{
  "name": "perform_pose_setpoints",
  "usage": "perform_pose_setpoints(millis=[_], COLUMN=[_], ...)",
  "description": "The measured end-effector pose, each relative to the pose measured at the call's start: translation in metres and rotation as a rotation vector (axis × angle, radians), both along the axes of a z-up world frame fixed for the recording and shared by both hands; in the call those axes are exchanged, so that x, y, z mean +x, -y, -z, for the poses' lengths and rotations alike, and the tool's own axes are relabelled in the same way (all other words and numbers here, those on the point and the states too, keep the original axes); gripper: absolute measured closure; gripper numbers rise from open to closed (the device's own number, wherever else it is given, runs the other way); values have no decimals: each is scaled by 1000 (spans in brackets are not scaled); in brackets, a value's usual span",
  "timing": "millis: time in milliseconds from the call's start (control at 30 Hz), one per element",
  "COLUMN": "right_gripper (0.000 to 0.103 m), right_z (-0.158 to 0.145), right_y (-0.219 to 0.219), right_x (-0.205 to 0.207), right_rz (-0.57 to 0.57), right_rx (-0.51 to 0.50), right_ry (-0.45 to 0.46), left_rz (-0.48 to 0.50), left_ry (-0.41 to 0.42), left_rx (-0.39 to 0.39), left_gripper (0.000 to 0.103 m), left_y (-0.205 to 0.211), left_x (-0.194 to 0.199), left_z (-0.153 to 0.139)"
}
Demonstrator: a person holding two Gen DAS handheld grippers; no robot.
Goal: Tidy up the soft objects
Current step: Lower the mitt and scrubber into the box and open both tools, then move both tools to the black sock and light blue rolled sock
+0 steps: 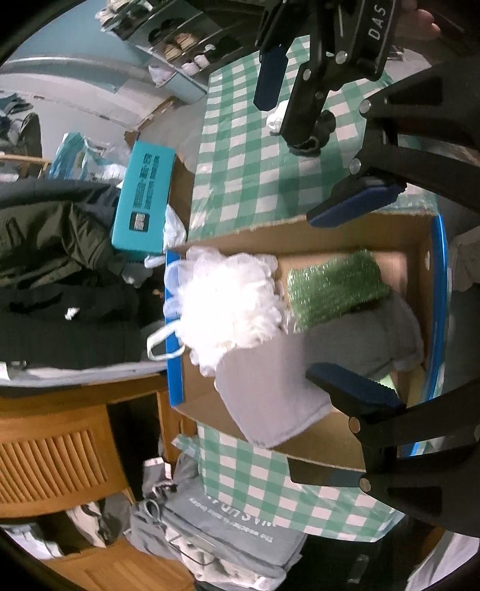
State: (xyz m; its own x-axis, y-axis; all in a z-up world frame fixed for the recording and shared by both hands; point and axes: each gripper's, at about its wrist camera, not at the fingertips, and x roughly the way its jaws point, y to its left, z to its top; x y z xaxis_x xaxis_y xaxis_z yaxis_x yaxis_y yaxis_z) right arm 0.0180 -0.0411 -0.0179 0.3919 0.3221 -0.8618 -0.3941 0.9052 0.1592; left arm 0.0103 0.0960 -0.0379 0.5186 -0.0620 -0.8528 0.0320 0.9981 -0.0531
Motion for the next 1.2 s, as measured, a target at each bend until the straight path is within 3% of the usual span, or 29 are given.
perform_pose_setpoints(millis=[1067, 1200], right_gripper=[43, 43], right_z=[16, 22], right_y=[113, 130], right_x=[2, 4], right_rz=[175, 205], right_rx=[-29, -55], right_ry=[-21, -27], left_rz=[176, 194], left_ry=[-44, -59], left_rx=[49, 49], left_gripper=[21, 17], left_y=[100, 112], left_x=[14, 18], left_z=[6, 10])
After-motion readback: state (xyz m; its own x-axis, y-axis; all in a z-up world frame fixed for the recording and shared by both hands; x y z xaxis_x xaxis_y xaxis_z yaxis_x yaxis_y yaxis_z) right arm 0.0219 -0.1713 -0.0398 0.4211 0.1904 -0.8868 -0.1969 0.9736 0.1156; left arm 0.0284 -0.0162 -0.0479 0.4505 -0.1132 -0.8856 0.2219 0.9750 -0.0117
